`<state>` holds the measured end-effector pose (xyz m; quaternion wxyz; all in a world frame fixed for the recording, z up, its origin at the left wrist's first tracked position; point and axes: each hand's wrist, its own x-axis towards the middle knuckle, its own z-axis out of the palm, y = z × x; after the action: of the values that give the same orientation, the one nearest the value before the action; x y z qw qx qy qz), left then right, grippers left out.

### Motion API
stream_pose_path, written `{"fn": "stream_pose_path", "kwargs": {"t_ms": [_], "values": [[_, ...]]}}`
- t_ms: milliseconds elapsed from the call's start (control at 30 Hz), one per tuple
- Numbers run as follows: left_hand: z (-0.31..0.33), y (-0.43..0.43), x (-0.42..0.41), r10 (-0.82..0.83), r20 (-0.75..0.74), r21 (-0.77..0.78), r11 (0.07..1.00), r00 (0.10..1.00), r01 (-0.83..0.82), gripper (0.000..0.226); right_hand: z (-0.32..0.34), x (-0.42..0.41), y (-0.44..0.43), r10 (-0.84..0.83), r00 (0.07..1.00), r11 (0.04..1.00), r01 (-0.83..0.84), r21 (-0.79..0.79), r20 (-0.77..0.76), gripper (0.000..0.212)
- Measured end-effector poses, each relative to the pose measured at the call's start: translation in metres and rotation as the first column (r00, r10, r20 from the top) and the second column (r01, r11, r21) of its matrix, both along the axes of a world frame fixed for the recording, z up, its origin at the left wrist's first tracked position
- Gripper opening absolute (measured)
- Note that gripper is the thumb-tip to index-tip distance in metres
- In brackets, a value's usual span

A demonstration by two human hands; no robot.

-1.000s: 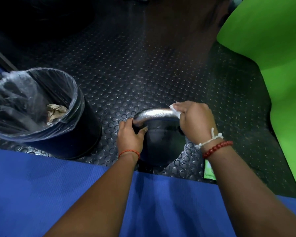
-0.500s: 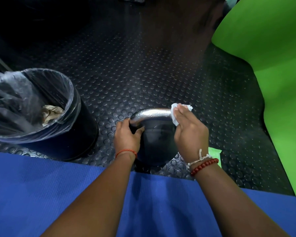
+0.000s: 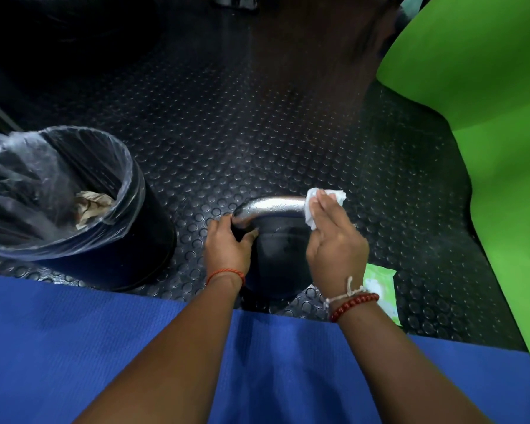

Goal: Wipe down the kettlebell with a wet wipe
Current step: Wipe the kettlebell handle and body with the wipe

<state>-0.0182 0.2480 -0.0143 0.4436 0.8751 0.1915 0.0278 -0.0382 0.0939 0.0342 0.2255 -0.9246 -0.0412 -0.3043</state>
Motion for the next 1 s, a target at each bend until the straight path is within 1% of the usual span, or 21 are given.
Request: {"fn": "stream_pose_path", "kwargs": {"t_ms": [67,133,167,200,267,333,400,433,533,600,633,667,767,800,900,933,1000], "values": [[-0.001,0.0,-0.001,0.0,0.003,0.003,1.0,1.0,0.0,0.026,0.002,0.0,0.005,-0.021,1.0,1.0,0.021,0.008,-0.006,0.042],[-0.002,0.001,-0.001,0.001,0.008,0.005,1.0,1.0,-0.001,0.027,0.002,-0.009,0.006,0.01,1.0,0.999,-0.01,-0.041,-0.007,0.041],[-0.002,0.001,0.0,0.002,0.008,0.008,1.0,1.0,-0.002,0.028,0.005,-0.01,0.003,0.014,0.999,0.999,-0.015,-0.05,-0.031,0.039],[-0.002,0.0,0.0,0.004,0.009,0.009,1.0,1.0,-0.004,0.028,0.012,-0.005,0.001,0.003,0.995,0.999,-0.007,-0.036,-0.1,0.036],[-0.002,0.0,0.0,0.006,0.011,0.008,1.0,1.0,-0.006,0.028,0.031,0.016,-0.003,-0.028,0.958,1.0,0.029,0.001,-0.286,0.03],[-0.002,0.0,-0.001,0.007,0.009,0.008,1.0,1.0,-0.008,0.027,0.048,0.035,-0.003,0.008,0.898,1.0,-0.014,-0.01,-0.44,0.031],[-0.002,0.0,-0.001,0.011,0.011,0.007,1.0,1.0,-0.011,0.026,0.06,0.046,-0.006,0.037,0.838,0.997,-0.065,-0.032,-0.544,0.035],[-0.002,0.0,-0.001,0.013,0.013,0.004,1.0,1.0,-0.013,0.026,0.064,0.053,-0.008,0.034,0.792,0.998,-0.055,-0.015,-0.609,0.036],[-0.001,-0.001,-0.001,0.017,0.01,-0.008,1.0,1.0,-0.017,0.025,0.077,0.074,-0.012,0.066,0.603,0.997,-0.016,0.071,-0.795,0.036],[-0.001,-0.001,-0.001,0.019,0.011,-0.007,1.0,1.0,-0.019,0.025,0.081,0.082,-0.01,0.102,0.547,0.995,-0.076,0.072,-0.831,0.034],[-0.001,-0.001,-0.001,0.018,0.012,-0.007,1.0,1.0,-0.018,0.024,0.082,0.084,-0.01,0.105,0.543,0.993,-0.101,0.06,-0.833,0.032],[-0.001,-0.001,-0.001,0.016,0.013,-0.009,1.0,1.0,-0.016,0.024,0.084,0.085,-0.01,0.115,0.532,0.992,-0.107,0.068,-0.839,0.031],[0.0,0.0,-0.001,0.011,0.006,-0.01,1.0,1.0,-0.011,0.023,0.09,0.088,-0.01,0.146,0.461,0.986,-0.142,0.089,-0.876,0.033],[-0.001,0.0,-0.001,0.011,0.006,-0.009,1.0,1.0,-0.011,0.023,0.09,0.089,-0.008,0.141,0.459,0.984,-0.16,0.075,-0.877,0.033],[-0.002,-0.001,-0.001,0.015,0.008,-0.008,1.0,1.0,-0.015,0.025,0.088,0.086,-0.004,0.11,0.513,0.982,-0.19,0.012,-0.851,0.034],[-0.002,0.0,-0.001,0.015,0.007,-0.008,1.0,1.0,-0.015,0.025,0.088,0.085,-0.003,0.097,0.519,0.981,-0.195,-0.007,-0.849,0.035],[-0.002,-0.001,-0.001,0.014,0.002,-0.015,1.0,1.0,-0.014,0.025,0.086,0.085,-0.004,0.082,0.532,0.987,-0.163,-0.007,-0.843,0.035]]}}
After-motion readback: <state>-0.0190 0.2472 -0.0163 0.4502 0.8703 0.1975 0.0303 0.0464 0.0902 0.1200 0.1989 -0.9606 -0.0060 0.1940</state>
